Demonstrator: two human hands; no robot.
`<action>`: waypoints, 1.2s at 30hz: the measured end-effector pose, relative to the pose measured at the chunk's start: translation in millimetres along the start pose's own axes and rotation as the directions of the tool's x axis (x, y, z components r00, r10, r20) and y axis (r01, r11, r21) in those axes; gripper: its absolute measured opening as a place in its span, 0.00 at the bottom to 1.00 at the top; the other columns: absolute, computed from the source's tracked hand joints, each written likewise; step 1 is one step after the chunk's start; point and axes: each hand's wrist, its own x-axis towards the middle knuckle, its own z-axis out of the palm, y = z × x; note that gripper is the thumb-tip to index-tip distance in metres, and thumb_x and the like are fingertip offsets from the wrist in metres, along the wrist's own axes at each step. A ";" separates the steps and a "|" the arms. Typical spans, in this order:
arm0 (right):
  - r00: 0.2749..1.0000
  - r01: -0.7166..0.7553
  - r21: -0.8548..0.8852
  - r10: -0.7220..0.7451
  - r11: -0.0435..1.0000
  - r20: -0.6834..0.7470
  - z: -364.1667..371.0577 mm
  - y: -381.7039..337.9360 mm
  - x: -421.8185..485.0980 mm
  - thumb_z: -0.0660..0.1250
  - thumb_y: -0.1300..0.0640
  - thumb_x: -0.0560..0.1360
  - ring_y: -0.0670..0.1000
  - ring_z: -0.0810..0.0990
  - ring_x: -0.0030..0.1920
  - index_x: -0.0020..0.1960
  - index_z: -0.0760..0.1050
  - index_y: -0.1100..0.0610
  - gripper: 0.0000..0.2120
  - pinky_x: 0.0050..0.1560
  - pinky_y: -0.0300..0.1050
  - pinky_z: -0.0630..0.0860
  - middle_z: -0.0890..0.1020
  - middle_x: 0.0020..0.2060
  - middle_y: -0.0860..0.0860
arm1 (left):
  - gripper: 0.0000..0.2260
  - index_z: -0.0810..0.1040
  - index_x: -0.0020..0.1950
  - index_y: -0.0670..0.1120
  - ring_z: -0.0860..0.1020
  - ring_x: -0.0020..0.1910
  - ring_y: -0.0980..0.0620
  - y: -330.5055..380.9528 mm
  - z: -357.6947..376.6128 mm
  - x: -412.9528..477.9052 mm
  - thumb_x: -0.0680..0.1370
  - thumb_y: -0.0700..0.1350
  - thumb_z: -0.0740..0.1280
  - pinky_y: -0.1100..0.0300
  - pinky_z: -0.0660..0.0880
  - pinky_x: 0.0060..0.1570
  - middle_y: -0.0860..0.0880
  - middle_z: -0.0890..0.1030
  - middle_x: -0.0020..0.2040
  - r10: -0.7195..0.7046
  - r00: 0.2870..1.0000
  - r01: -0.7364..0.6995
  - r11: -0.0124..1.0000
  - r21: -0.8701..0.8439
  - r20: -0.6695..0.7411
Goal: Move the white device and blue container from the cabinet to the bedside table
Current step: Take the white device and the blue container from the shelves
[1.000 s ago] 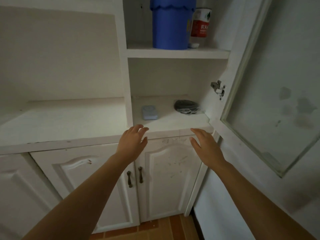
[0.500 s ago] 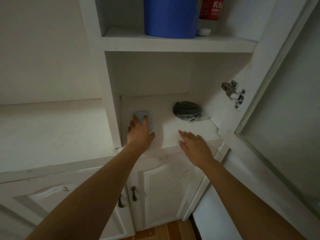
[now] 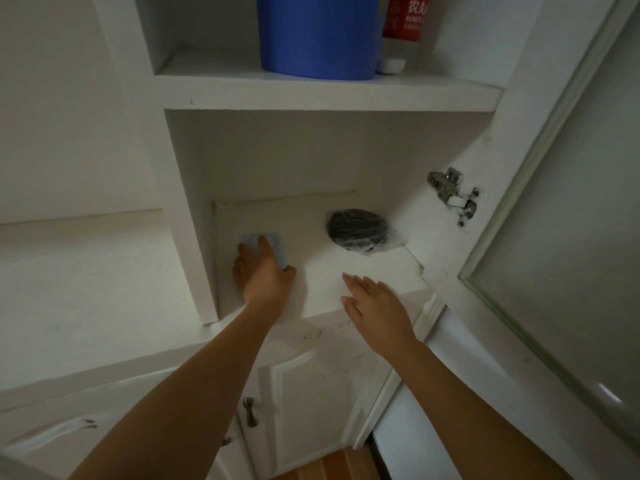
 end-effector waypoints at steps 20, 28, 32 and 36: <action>0.988 -0.009 0.094 -0.005 0.996 0.152 -26.0 -4.6 -14.8 0.51 0.49 0.80 0.55 0.63 0.71 0.73 0.54 0.57 0.24 0.70 0.48 0.58 0.66 0.71 0.57 | 0.31 0.66 0.65 0.42 0.73 0.51 0.38 16.8 -36.8 -63.7 0.64 0.40 0.72 0.58 0.67 0.43 0.36 0.71 0.58 0.168 0.955 -0.218 0.956 -0.196 -0.246; 0.999 0.011 0.283 0.003 0.959 -0.051 -71.1 -9.8 -27.8 0.56 0.54 0.79 0.60 0.75 0.59 0.70 0.62 0.58 0.21 0.60 0.53 0.71 0.77 0.59 0.62 | 0.32 0.63 0.62 0.53 0.72 0.56 0.41 35.8 -65.8 -97.6 0.63 0.39 0.74 0.43 0.76 0.52 0.41 0.71 0.62 0.154 0.924 -0.286 0.886 -0.366 -0.350; 0.981 0.109 0.346 -0.043 0.932 -0.191 -99.5 -23.8 -32.8 0.57 0.57 0.78 0.60 0.74 0.61 0.68 0.65 0.60 0.19 0.60 0.51 0.70 0.76 0.61 0.61 | 0.33 0.64 0.65 0.46 0.71 0.57 0.38 41.7 -85.6 -113.2 0.63 0.40 0.75 0.46 0.77 0.50 0.37 0.69 0.64 0.260 0.870 -0.351 0.923 -0.156 -0.420; 0.947 0.183 0.405 -0.051 0.896 -0.316 -128.6 -39.5 -35.6 0.57 0.57 0.78 0.57 0.75 0.59 0.67 0.67 0.59 0.18 0.59 0.48 0.70 0.77 0.60 0.59 | 0.32 0.66 0.65 0.45 0.69 0.60 0.35 49.2 -110.1 -123.8 0.64 0.40 0.74 0.42 0.75 0.52 0.34 0.67 0.66 0.259 0.847 -0.359 0.923 -0.140 -0.464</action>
